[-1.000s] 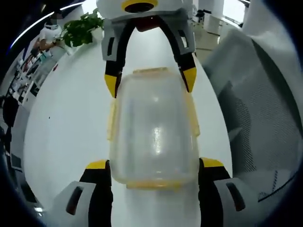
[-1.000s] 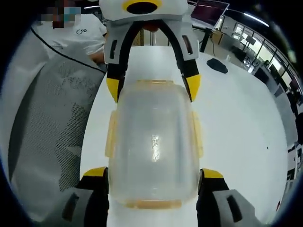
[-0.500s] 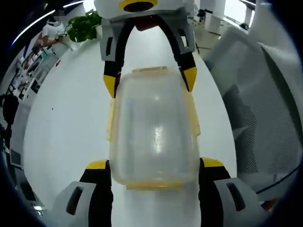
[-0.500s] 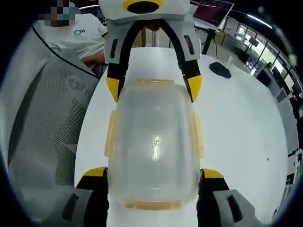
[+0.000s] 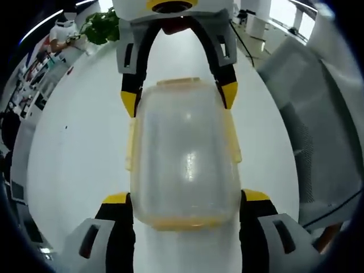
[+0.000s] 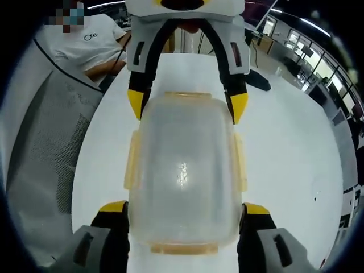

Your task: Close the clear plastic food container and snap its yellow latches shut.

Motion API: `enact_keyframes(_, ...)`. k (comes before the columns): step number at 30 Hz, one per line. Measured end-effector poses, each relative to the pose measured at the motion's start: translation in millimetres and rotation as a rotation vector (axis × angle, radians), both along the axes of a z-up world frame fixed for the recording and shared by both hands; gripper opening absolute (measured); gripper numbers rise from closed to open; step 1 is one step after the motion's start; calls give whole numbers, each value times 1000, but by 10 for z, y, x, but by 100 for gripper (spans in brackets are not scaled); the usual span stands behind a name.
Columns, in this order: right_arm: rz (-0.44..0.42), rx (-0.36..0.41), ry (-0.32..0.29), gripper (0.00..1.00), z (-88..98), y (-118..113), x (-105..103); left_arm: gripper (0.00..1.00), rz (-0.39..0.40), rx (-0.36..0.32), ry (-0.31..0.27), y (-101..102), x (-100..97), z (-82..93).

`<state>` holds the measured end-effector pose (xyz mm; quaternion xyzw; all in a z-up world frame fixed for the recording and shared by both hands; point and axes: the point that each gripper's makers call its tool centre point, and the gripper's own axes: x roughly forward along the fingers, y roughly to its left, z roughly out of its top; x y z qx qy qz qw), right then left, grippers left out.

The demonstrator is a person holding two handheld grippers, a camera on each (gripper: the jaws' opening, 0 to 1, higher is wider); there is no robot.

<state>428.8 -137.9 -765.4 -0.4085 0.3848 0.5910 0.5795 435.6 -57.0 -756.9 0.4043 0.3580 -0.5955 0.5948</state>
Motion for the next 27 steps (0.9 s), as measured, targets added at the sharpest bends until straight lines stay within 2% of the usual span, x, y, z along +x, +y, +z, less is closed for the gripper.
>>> enact_keyframes(7, 15, -1, -8, 80, -25, 4, 133, 75, -16, 10, 20, -16, 129, -20)
enact_keyframes(12, 7, -3, -30, 81, -33, 6, 278, 75, -15, 11, 26, -25, 260, -21)
enact_keyframes(23, -24, -5, -35, 82, -28, -3, 571, 75, -38, 43, 24, -27, 559, -12)
enact_keyframes(27, -28, -13, -36, 82, -28, -8, 593, 75, -44, 44, 26, -37, 596, -8)
